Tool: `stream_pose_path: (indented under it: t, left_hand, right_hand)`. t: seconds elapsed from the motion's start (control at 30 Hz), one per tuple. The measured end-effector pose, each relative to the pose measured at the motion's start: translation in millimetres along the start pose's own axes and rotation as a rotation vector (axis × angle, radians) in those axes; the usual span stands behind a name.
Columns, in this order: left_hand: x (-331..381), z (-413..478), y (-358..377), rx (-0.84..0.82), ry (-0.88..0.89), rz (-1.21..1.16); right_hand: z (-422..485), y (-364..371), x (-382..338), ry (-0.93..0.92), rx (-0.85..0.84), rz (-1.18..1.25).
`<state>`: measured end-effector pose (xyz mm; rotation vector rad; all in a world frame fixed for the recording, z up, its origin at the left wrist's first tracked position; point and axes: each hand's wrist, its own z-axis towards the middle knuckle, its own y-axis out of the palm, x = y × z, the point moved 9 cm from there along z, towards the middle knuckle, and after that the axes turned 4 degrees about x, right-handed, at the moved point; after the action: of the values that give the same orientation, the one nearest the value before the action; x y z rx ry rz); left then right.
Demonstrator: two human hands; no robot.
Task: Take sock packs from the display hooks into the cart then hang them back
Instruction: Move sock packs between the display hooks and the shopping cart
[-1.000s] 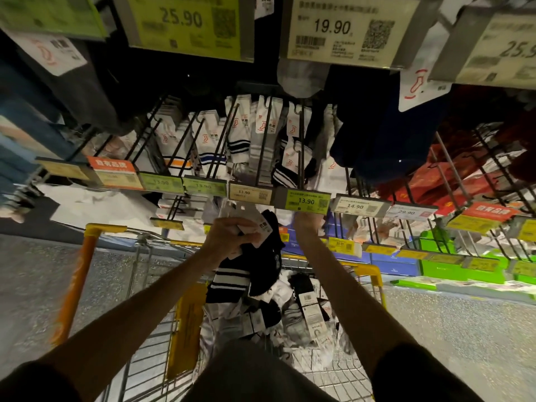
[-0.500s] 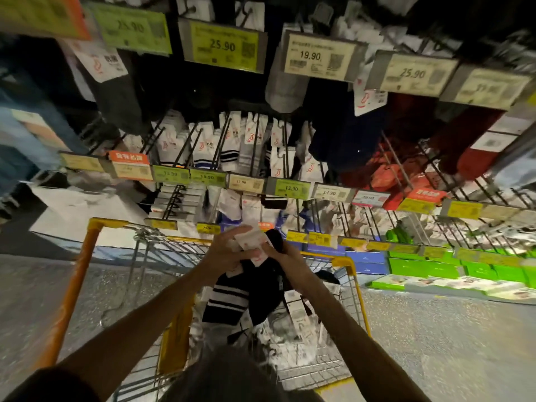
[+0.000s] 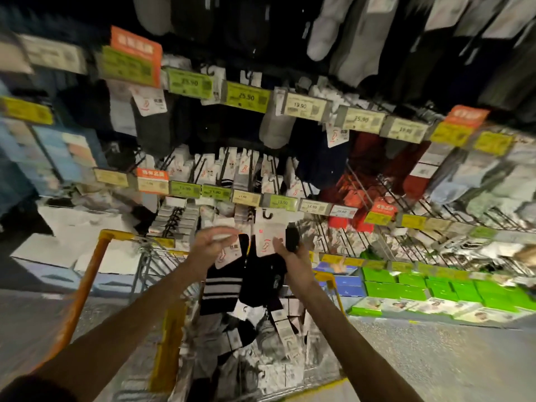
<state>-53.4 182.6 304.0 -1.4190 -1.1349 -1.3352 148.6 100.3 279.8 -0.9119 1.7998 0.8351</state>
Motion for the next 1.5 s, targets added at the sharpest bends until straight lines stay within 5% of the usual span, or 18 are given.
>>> stream_pose_path:
  t: [0.23,0.5,0.9,1.5]
  left_hand:
    - [88.4,11.5,-25.1,0.002,0.05,-0.009]
    - [221.9,15.8,-36.9,-0.002,0.333,0.119]
    - [353.2,55.1,-1.8,0.01,0.451,0.185]
    - [454.8,104.9,38.8,0.034,0.639,0.287]
  right_hand:
    - [-28.3,44.4,-87.2,-0.2,-0.091,0.064]
    - [-52.4,86.8,-194.4,-0.385,-0.161,0.1]
    - [-34.2,98.4,-328.5,-0.617,-0.081,0.18]
    - [12.5,105.1,-462.9,-0.671,-0.119,0.263]
